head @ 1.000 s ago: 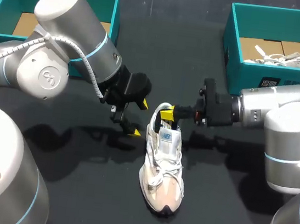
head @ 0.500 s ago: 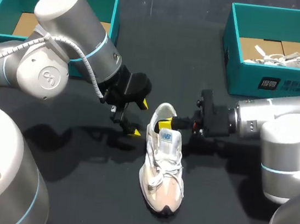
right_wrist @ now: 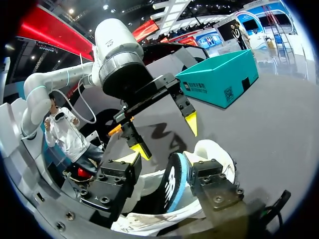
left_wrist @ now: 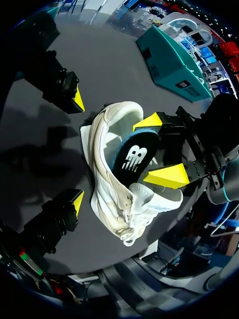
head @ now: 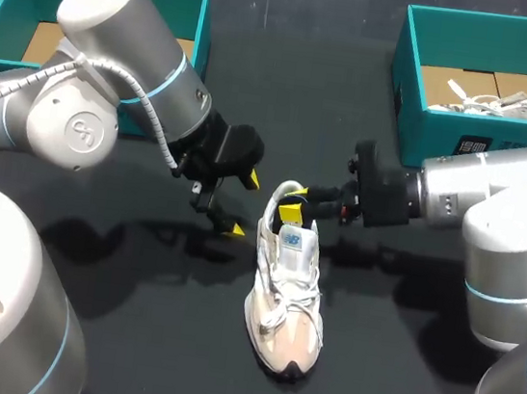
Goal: Take the shoe out of the shoebox, open the shoe tongue, remove and reinsert the insole, then place the shoe into the shoebox
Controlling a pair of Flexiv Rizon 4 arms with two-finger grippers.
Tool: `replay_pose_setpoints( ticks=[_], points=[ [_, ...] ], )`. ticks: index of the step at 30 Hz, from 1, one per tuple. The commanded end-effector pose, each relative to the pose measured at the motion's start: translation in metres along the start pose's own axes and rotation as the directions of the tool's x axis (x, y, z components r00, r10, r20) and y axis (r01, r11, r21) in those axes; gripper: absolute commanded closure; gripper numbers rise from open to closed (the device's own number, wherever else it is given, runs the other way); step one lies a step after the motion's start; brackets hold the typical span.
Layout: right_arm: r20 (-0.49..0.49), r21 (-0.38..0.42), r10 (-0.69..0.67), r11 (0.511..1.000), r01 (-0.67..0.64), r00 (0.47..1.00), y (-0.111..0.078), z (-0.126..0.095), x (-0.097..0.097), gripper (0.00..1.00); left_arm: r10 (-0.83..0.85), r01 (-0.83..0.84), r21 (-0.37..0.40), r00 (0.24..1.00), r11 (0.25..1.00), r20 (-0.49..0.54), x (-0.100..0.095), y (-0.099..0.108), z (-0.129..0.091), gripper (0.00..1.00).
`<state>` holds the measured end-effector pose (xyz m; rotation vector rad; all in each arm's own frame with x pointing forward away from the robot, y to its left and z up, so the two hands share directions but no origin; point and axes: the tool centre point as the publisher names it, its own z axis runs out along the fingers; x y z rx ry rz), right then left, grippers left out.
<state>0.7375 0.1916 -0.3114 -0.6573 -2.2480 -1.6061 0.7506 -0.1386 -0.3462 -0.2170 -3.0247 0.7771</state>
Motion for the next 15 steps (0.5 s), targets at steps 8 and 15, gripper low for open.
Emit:
replay_pose_setpoints(
  ticks=[8, 15],
  points=[
    [0.016, 0.047, 0.047, 0.998, -0.048, 0.999, -0.005, -0.024, -0.003, 0.46, 0.026, -0.026, -0.019, 0.999, 0.999, 0.021, -0.001, 0.016, -0.030, 0.00],
    [0.064, 0.070, 0.118, 0.990, -0.122, 0.991, -0.015, -0.051, -0.010, 0.49, 0.060, -0.059, -0.043, 0.998, 0.997, 0.022, -0.005, 0.030, -0.050, 0.00]
  ],
)
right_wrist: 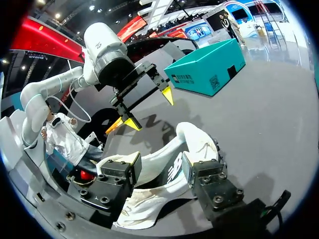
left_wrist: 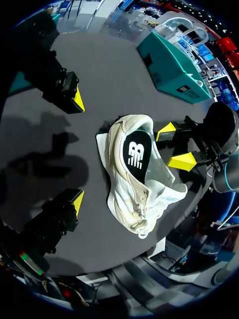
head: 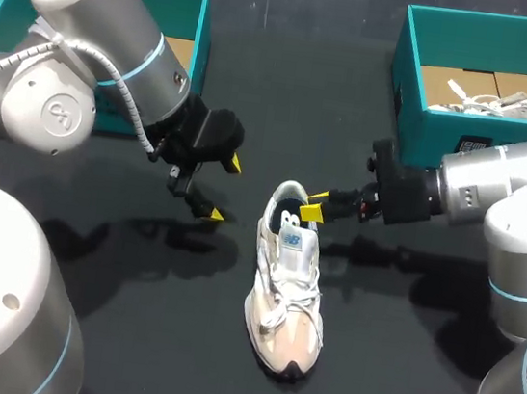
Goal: Take the shoe out of the shoebox, open the shoe tongue, remove and reinsert the insole, then place the shoe into the shoebox
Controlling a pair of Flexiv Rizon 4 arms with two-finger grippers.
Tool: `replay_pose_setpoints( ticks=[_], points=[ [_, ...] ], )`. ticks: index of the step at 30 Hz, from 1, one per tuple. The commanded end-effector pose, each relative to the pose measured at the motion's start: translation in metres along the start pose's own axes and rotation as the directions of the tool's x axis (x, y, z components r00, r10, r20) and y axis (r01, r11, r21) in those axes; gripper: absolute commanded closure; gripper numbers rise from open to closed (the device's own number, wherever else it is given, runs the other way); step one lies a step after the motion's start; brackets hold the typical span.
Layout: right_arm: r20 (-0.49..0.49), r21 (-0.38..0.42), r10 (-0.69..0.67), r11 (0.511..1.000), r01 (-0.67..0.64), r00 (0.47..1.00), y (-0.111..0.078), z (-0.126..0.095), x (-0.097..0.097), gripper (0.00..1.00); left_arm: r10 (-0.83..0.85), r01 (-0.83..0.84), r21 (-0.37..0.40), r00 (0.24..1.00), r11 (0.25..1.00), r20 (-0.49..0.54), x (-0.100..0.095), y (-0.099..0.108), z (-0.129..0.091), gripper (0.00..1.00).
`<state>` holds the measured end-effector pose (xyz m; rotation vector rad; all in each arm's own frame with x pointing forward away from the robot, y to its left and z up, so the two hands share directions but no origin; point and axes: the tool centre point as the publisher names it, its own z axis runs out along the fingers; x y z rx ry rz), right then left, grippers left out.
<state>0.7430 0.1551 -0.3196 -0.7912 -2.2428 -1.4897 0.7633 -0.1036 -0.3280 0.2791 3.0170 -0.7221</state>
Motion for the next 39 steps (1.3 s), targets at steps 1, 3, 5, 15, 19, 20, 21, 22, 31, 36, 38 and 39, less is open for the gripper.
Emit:
replay_pose_setpoints(
  ticks=[1, 3, 5, 15, 19, 20, 21, 22, 31, 36, 38, 39],
  points=[
    [0.026, 0.030, 0.027, 0.999, -0.028, 0.999, -0.003, -0.022, 0.003, 0.49, 0.014, -0.014, -0.014, 1.000, 1.000, 0.001, 0.003, 0.009, -0.019, 0.00],
    [0.041, 0.050, 0.047, 0.998, -0.049, 0.998, -0.004, -0.028, 0.002, 0.50, 0.019, -0.019, -0.016, 1.000, 1.000, 0.001, 0.002, 0.014, -0.026, 0.00],
    [0.060, 0.064, 0.067, 0.995, -0.071, 0.996, -0.005, -0.035, 0.000, 0.49, 0.020, -0.020, -0.016, 1.000, 1.000, 0.002, 0.001, 0.017, -0.031, 0.00],
    [0.173, 0.152, 0.154, 0.972, -0.181, 0.973, -0.003, -0.070, 0.001, 0.51, 0.047, -0.047, -0.028, 0.999, 0.999, 0.003, -0.007, 0.045, -0.068, 0.00],
    [0.231, 0.190, 0.192, 0.952, -0.238, 0.954, -0.001, -0.083, 0.006, 0.51, 0.069, -0.069, -0.039, 0.998, 0.997, 0.008, -0.013, 0.056, -0.087, 0.00],
    [0.248, 0.202, 0.199, 0.947, -0.251, 0.948, 0.000, -0.085, 0.007, 0.51, 0.070, -0.069, -0.039, 0.998, 0.997, 0.008, -0.014, 0.058, -0.091, 0.00],
    [0.277, 0.218, 0.210, 0.937, -0.274, 0.938, 0.001, -0.088, 0.010, 0.52, 0.080, -0.079, -0.035, 0.997, 0.996, 0.008, -0.016, 0.060, -0.098, 0.00],
    [0.287, 0.224, 0.215, 0.932, -0.284, 0.933, 0.003, -0.091, 0.012, 0.52, 0.087, -0.087, -0.037, 0.996, 0.996, 0.011, -0.018, 0.062, -0.102, 0.00],
    [0.420, 0.248, 0.258, 0.890, -0.383, 0.870, 0.014, -0.106, 0.030, 1.00, 0.123, -0.123, -0.053, 0.992, 0.991, 0.006, -0.034, 0.082, -0.136, 0.00],
    [0.552, 0.201, 0.305, 0.854, -0.479, 0.776, 0.026, -0.111, 0.038, 1.00, 0.123, -0.123, -0.053, 0.992, 0.991, 0.006, -0.034, 0.082, -0.136, 0.00],
    [0.615, 0.150, 0.331, 0.842, -0.518, 0.716, 0.033, -0.110, 0.045, 1.00, 0.123, -0.123, -0.053, 0.992, 0.991, 0.006, -0.034, 0.082, -0.136, 0.00],
    [0.658, 0.104, 0.326, 0.853, -0.511, 0.678, 0.038, -0.111, 0.050, 1.00, 0.123, -0.123, -0.053, 0.992, 0.991, 0.006, -0.034, 0.082, -0.136, 0.00]
  ],
)
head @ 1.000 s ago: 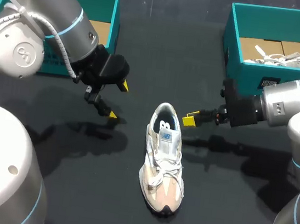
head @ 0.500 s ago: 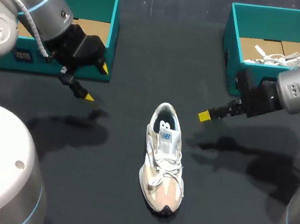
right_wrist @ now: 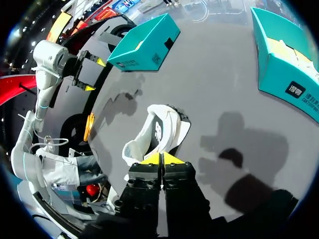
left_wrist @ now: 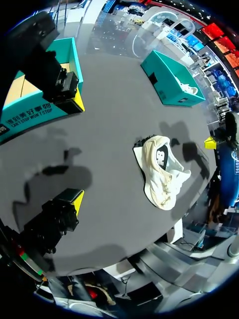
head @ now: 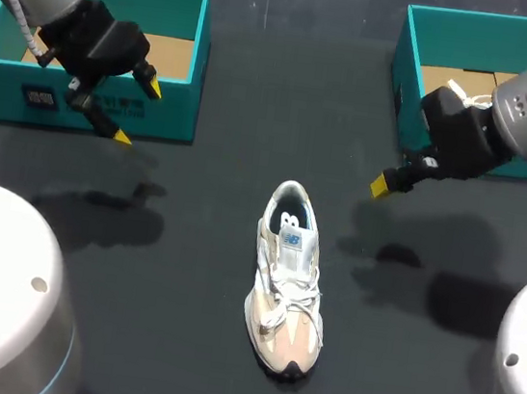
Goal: Take the shoe out of the shoebox, open the shoe tongue, remove and reinsert the insole, then place the shoe into the shoebox
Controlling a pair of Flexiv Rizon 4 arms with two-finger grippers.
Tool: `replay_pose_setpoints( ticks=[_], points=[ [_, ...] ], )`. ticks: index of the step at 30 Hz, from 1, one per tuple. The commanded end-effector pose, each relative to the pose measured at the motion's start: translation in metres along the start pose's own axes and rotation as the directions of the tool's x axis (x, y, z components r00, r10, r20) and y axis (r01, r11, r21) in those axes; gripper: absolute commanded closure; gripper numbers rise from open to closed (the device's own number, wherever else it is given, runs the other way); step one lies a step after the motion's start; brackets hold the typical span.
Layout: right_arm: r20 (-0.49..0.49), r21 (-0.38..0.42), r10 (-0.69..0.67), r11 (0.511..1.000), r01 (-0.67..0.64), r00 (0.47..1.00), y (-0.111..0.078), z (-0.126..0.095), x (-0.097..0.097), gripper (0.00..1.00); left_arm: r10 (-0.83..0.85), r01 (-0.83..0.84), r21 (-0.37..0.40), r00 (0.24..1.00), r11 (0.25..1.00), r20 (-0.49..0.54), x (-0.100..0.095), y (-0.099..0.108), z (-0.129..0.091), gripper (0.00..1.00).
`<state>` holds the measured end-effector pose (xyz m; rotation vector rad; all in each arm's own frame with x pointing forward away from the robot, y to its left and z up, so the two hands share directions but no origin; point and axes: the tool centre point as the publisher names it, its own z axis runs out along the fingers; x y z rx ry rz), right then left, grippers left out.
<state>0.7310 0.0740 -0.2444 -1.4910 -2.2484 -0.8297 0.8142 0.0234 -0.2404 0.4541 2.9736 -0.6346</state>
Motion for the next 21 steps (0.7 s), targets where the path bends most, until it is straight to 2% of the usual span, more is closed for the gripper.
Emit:
replay_pose_setpoints(
  ticks=[1, 13, 16, 21],
  points=[
    [0.254, -0.052, 0.066, 0.997, -0.055, 0.965, 0.001, -0.017, 0.019, 1.00, 0.000, 0.000, -0.002, 1.000, 1.000, 0.001, 0.001, 0.000, 0.000, 0.00],
    [0.254, -0.052, 0.066, 0.997, -0.055, 0.965, 0.001, -0.017, 0.019, 1.00, 0.000, 0.000, -0.002, 1.000, 1.000, 0.001, 0.001, 0.000, 0.000, 0.00],
    [0.336, -0.047, 0.139, 0.990, -0.131, 0.932, 0.015, 0.014, 0.030, 1.00, 0.000, 0.000, -0.002, 1.000, 1.000, 0.001, 0.001, 0.000, 0.000, 0.00],
    [0.426, -0.081, 0.225, 0.974, -0.210, 0.876, 0.020, 0.035, 0.052, 1.00, 0.000, 0.000, -0.002, 1.000, 1.000, 0.001, 0.001, 0.000, 0.000, 0.00]
  ],
)
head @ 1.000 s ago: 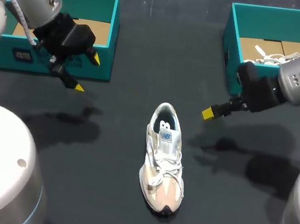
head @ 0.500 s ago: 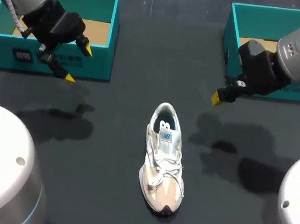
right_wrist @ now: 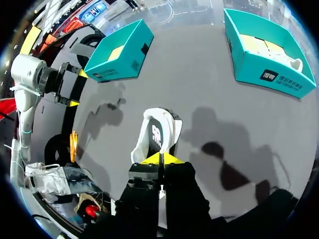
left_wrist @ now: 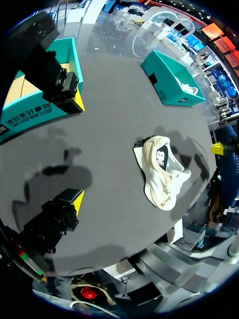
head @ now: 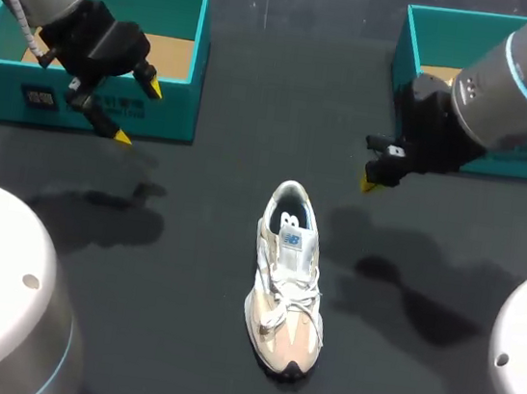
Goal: Take the shoe out of the shoebox, open the shoe tongue, remove and reinsert the insole, then place the shoe into the shoebox
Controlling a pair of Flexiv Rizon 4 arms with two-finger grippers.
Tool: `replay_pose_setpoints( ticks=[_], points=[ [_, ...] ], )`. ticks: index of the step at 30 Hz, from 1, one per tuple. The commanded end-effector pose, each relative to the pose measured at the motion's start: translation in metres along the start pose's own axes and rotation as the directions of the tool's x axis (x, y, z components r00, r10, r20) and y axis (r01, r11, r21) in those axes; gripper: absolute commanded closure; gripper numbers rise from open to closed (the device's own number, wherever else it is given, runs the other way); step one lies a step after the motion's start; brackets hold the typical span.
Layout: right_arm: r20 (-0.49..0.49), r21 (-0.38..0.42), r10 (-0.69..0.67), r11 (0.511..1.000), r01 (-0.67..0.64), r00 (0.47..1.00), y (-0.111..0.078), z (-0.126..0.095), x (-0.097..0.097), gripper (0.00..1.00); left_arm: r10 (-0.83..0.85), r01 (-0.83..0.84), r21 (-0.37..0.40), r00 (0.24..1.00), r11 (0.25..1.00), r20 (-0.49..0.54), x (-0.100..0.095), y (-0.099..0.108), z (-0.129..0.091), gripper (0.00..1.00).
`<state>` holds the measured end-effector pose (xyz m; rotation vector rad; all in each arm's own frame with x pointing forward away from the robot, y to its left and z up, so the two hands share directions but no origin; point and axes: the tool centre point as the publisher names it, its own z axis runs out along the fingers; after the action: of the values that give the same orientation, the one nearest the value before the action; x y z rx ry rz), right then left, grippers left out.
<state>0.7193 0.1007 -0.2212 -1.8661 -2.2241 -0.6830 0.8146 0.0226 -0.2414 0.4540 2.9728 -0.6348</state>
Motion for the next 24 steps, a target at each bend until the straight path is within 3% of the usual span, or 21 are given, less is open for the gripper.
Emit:
replay_pose_setpoints(
  ticks=[1, 3, 14, 22, 24],
  points=[
    [0.225, -0.016, 0.066, 0.998, -0.064, 0.972, 0.011, 0.035, 0.030, 1.00, 0.000, 0.000, -0.002, 1.000, 1.000, 0.000, 0.001, 0.000, -0.001, 0.00],
    [0.280, -0.036, 0.130, 0.992, -0.125, 0.951, 0.007, 0.039, 0.041, 1.00, 0.000, 0.000, -0.002, 1.000, 1.000, 0.000, 0.001, 0.000, -0.001, 0.00],
    [0.280, -0.036, 0.130, 0.992, -0.125, 0.951, 0.007, 0.039, 0.041, 1.00, 0.000, 0.000, -0.002, 1.000, 1.000, 0.000, 0.001, 0.000, -0.001, 0.00],
    [0.483, -0.069, 0.163, 0.987, -0.148, 0.860, 0.004, 0.073, 0.066, 1.00, 0.000, 0.000, -0.002, 1.000, 1.000, 0.000, 0.001, 0.000, -0.001, 0.00],
    [0.488, -0.091, 0.164, 0.986, -0.137, 0.857, 0.001, 0.074, 0.066, 1.00, 0.000, 0.000, -0.002, 1.000, 1.000, 0.000, 0.001, 0.000, -0.001, 0.00]
  ],
)
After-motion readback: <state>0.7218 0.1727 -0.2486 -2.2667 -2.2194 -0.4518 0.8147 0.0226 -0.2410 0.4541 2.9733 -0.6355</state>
